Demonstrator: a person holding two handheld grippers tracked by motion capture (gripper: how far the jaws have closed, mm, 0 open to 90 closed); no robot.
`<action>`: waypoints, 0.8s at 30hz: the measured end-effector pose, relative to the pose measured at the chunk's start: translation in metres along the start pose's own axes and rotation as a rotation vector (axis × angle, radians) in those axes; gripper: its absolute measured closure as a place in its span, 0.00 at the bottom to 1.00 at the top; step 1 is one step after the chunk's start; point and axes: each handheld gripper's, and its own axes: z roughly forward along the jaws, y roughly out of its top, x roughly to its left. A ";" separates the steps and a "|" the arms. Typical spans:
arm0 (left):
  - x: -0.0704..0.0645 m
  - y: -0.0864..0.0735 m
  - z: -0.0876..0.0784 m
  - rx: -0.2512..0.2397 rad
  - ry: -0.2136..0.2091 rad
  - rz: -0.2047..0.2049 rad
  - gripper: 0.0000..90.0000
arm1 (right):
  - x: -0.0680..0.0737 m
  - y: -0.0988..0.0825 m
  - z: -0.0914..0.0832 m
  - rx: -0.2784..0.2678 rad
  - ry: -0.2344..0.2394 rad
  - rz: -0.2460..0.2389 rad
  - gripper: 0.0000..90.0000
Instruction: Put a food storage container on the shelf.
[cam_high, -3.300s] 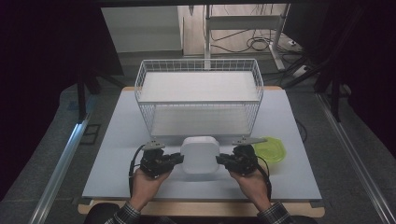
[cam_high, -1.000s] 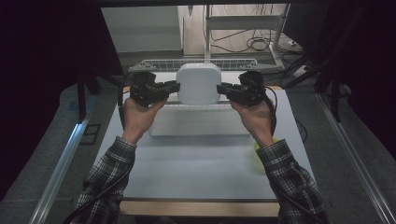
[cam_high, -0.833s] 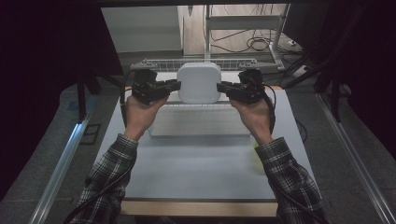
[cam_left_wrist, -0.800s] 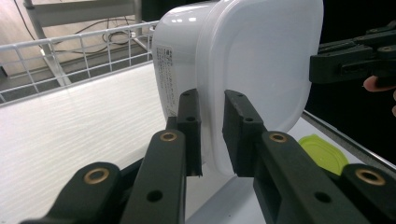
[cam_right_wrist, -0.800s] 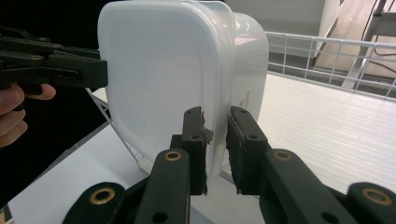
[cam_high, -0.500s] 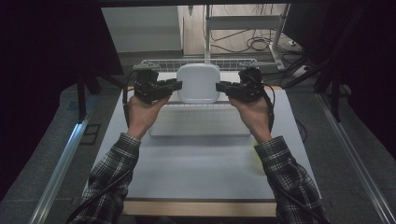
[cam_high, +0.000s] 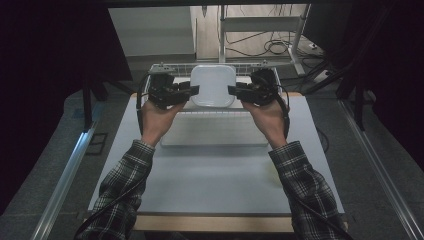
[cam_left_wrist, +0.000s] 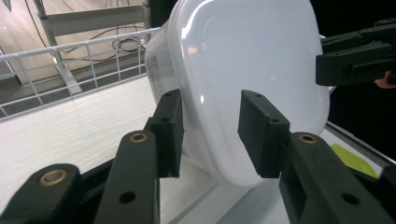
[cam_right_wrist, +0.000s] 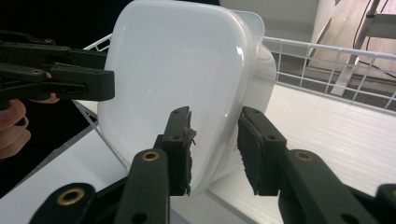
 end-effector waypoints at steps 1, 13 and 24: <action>0.001 0.000 0.001 0.000 -0.001 0.001 0.66 | 0.000 0.001 0.002 0.005 -0.008 -0.007 0.71; 0.004 0.005 0.011 0.023 0.035 0.021 0.56 | -0.004 0.006 0.011 0.011 -0.022 0.003 0.61; 0.008 0.012 0.019 0.022 0.042 -0.007 0.52 | -0.005 0.010 0.021 -0.006 -0.105 -0.037 0.59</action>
